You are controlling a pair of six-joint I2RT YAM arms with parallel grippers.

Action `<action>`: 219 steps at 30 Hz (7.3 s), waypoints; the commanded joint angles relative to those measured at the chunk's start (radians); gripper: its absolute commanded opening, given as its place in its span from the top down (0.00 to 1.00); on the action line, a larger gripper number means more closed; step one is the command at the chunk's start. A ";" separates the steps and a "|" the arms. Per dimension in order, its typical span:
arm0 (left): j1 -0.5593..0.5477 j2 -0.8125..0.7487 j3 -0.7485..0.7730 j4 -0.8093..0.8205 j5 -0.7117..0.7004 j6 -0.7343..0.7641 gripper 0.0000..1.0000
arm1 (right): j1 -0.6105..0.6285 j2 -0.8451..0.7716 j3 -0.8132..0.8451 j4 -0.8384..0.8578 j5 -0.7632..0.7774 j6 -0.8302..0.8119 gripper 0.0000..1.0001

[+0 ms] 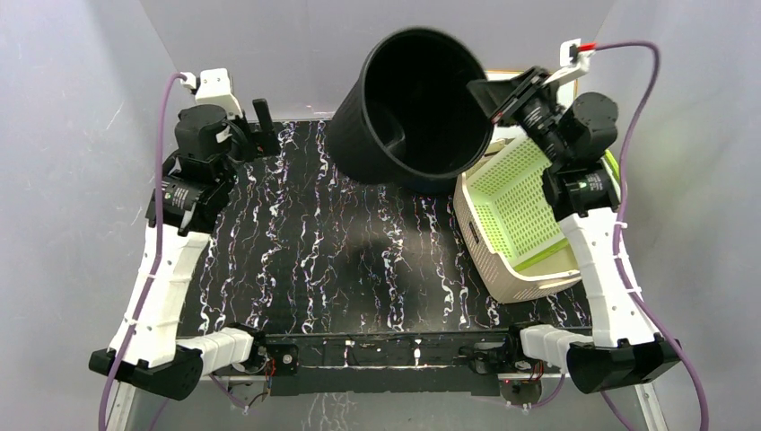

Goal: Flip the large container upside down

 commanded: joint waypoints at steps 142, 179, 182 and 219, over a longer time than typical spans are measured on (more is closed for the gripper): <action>0.003 -0.430 -0.778 0.147 0.266 -0.261 0.02 | 1.103 0.340 -0.701 0.927 1.062 0.734 0.25; 0.004 -0.486 -0.761 0.057 0.233 -0.214 0.02 | 0.950 0.732 -0.806 1.593 1.087 0.857 1.00; 0.003 -0.476 -0.685 0.022 0.199 -0.175 0.02 | 0.902 0.774 -0.846 1.727 1.000 0.833 1.00; 0.004 -0.468 -0.477 -0.075 0.069 -0.094 0.02 | 0.764 1.133 -0.614 1.900 0.413 0.695 0.79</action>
